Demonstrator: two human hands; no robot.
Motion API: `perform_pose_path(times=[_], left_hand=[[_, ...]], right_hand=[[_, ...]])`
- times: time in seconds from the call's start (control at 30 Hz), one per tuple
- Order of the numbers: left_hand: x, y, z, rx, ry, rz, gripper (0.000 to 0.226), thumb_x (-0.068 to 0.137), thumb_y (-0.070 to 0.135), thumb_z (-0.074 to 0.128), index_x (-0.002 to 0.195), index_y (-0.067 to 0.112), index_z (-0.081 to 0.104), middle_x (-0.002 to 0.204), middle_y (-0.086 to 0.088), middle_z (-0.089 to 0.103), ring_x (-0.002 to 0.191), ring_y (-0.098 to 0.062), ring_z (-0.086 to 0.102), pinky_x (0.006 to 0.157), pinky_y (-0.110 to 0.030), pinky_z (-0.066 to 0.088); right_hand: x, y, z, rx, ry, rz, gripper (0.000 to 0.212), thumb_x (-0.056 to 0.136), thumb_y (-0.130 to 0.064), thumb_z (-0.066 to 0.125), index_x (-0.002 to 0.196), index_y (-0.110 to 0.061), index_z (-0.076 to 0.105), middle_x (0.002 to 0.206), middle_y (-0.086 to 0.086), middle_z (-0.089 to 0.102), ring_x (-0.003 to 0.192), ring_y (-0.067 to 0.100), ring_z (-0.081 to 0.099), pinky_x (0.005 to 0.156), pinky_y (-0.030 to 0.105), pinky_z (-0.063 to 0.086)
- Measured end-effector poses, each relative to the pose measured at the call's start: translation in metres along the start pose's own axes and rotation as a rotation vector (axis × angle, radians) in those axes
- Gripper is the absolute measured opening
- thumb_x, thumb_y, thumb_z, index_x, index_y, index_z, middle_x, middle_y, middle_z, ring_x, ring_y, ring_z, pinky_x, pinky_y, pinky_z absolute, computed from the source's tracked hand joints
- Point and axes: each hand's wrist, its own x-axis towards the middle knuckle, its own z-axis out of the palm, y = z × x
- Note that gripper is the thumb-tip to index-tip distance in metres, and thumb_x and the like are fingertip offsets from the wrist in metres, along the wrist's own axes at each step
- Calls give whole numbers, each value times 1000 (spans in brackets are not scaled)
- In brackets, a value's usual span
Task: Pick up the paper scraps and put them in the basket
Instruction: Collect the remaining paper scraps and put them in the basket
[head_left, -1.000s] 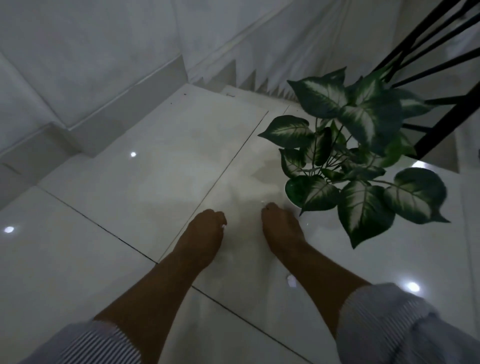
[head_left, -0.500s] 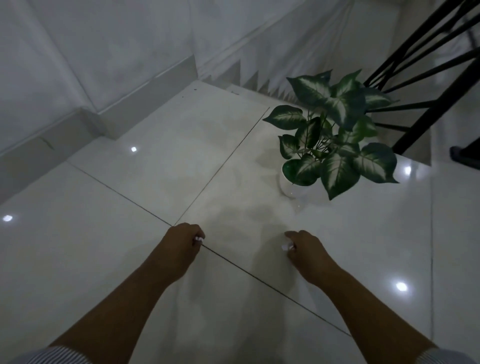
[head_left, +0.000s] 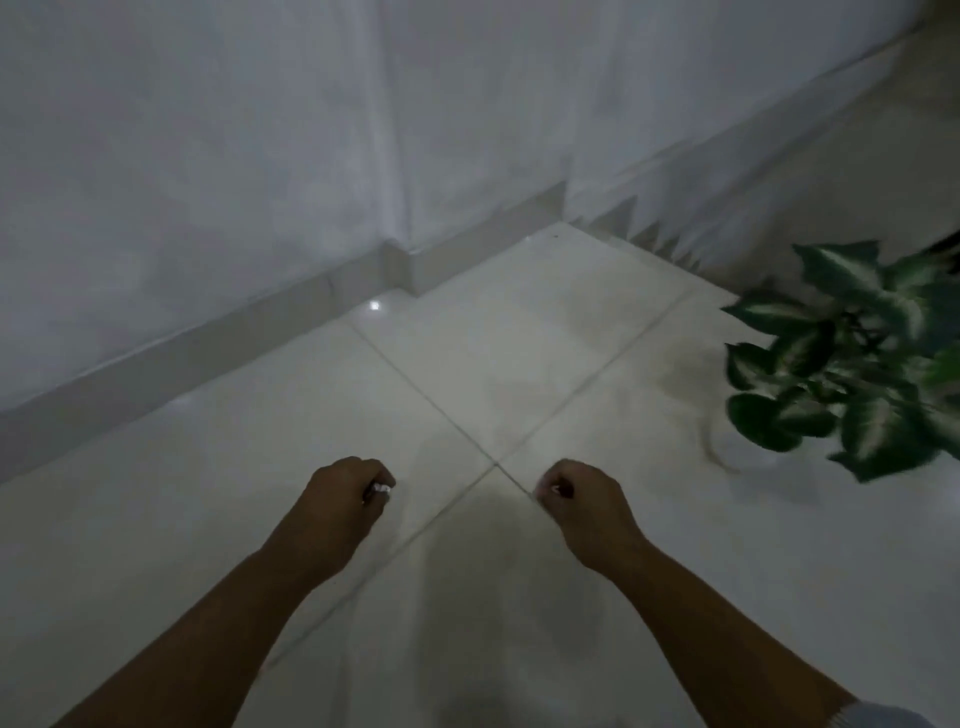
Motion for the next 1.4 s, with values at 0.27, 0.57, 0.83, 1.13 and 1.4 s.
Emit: perform_pose_path(times=[0.27, 0.57, 0.83, 1.13, 1.4], left_hand=[[-119, -138, -189, 173, 300, -267, 7, 87, 14, 63, 84, 17, 68, 79, -3, 67, 70, -17, 59, 65, -27, 43], [-262, -222, -278, 39, 820, -512, 5, 86, 4, 65, 85, 6, 70, 82, -5, 70, 75, -18, 64, 67, -14, 43], [-363, -285, -317, 233, 1013, -677, 7, 84, 9, 65, 80, 14, 68, 78, 1, 68, 73, -14, 59, 70, -28, 45], [-411, -372, -314, 347, 1090, -942, 24, 92, 26, 47, 97, 12, 66, 87, -11, 72, 83, -31, 65, 80, -41, 50], [-412, -369, -307, 714, 710, -975, 51, 89, 29, 14, 75, 13, 60, 68, -10, 67, 62, -30, 60, 66, -37, 39]], right_hand=[[-3, -248, 137, 419, -261, -197, 9, 81, -15, 63, 75, -15, 68, 67, -8, 62, 67, 10, 56, 68, 32, 47], [-83, -422, 255, 416, -500, -471, 7, 80, -18, 68, 74, -14, 67, 66, -1, 60, 62, 16, 55, 64, 33, 45], [-171, -507, 341, 453, -730, -504, 6, 81, -9, 66, 75, -8, 67, 60, 7, 60, 48, 19, 52, 53, 32, 46], [-217, -551, 407, 335, -800, -609, 15, 81, -2, 64, 69, -10, 67, 61, 8, 64, 48, 18, 58, 54, 33, 52], [-223, -600, 456, 330, -673, -685, 7, 80, -14, 69, 75, -17, 72, 83, 2, 72, 80, 18, 66, 79, 35, 56]])
